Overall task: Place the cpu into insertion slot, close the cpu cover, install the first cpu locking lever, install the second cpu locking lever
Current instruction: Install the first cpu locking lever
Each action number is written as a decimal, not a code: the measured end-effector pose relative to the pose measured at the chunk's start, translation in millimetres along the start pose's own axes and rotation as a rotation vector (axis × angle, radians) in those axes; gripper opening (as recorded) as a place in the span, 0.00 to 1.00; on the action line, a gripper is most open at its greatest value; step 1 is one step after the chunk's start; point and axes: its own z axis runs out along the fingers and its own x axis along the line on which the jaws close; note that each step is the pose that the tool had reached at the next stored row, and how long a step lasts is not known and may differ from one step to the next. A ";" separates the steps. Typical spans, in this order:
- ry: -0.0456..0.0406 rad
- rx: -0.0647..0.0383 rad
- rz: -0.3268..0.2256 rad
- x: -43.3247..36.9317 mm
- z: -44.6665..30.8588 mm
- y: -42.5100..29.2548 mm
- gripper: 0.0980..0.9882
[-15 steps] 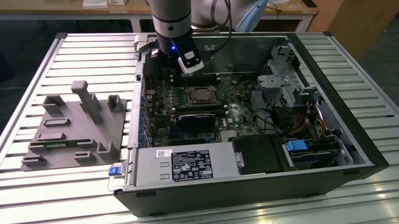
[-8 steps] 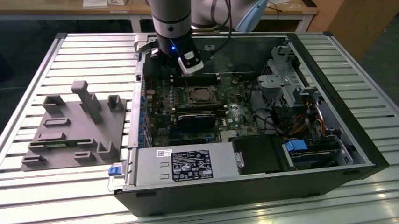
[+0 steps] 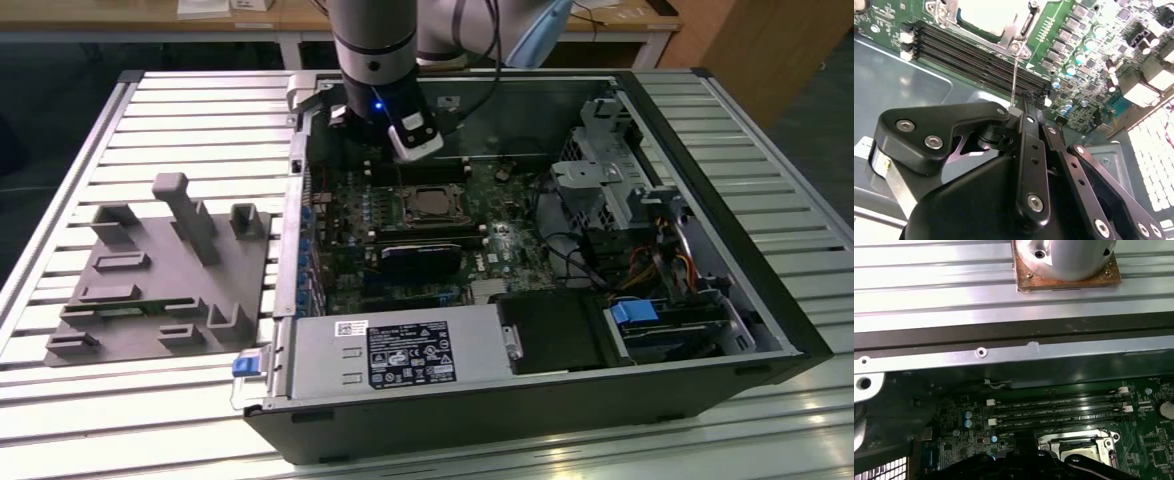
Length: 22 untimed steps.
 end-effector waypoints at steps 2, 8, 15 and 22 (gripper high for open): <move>0.0001 0.000 0.000 -3.7 0.7 0.2 0.01; 0.0000 0.000 0.000 -16.1 2.6 1.1 0.01; 0.0000 0.000 0.000 -26.3 3.9 1.8 0.01; -0.0300 -0.003 -0.009 -26.5 6.3 1.3 0.01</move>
